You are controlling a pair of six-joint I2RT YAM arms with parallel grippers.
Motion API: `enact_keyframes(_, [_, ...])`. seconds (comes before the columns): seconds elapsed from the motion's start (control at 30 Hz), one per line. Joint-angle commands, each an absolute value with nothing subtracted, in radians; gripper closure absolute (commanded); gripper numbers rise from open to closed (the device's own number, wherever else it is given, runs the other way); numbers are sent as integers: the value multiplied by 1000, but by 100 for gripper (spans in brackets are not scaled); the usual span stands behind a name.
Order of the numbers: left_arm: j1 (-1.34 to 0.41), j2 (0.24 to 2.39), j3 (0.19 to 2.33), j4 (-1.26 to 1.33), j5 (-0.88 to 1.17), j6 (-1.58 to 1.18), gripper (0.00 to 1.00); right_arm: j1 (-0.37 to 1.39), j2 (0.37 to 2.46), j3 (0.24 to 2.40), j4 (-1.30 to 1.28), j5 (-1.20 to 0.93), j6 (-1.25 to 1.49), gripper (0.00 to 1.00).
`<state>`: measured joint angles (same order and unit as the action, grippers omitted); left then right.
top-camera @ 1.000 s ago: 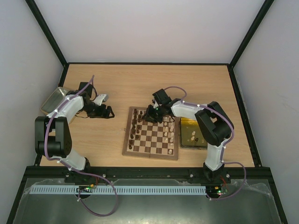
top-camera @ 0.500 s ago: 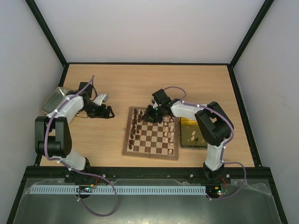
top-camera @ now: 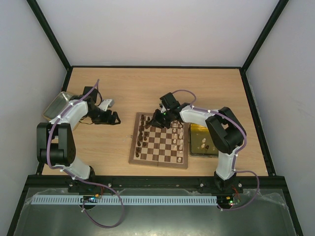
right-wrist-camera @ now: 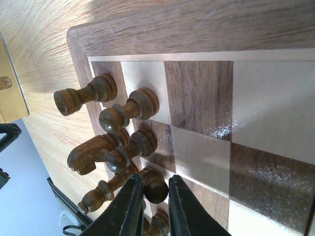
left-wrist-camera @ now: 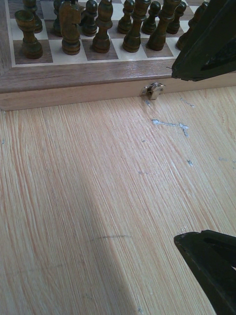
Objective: Set up the chess pieces on the board
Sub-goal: Pick up the chess piece from the chessboard.
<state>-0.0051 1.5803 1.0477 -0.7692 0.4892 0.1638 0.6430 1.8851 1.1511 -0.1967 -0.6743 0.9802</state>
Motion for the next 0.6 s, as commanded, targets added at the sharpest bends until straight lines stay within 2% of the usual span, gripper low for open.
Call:
enact_keyframes(0.0, [0,1575,1040,-779,486,163,16,649,1890,1179,-213,-662,973,86])
enact_keyframes(0.57, [0,1585,1042,-782,486,163,17,647,1885,1176,-232,-657,958,91])
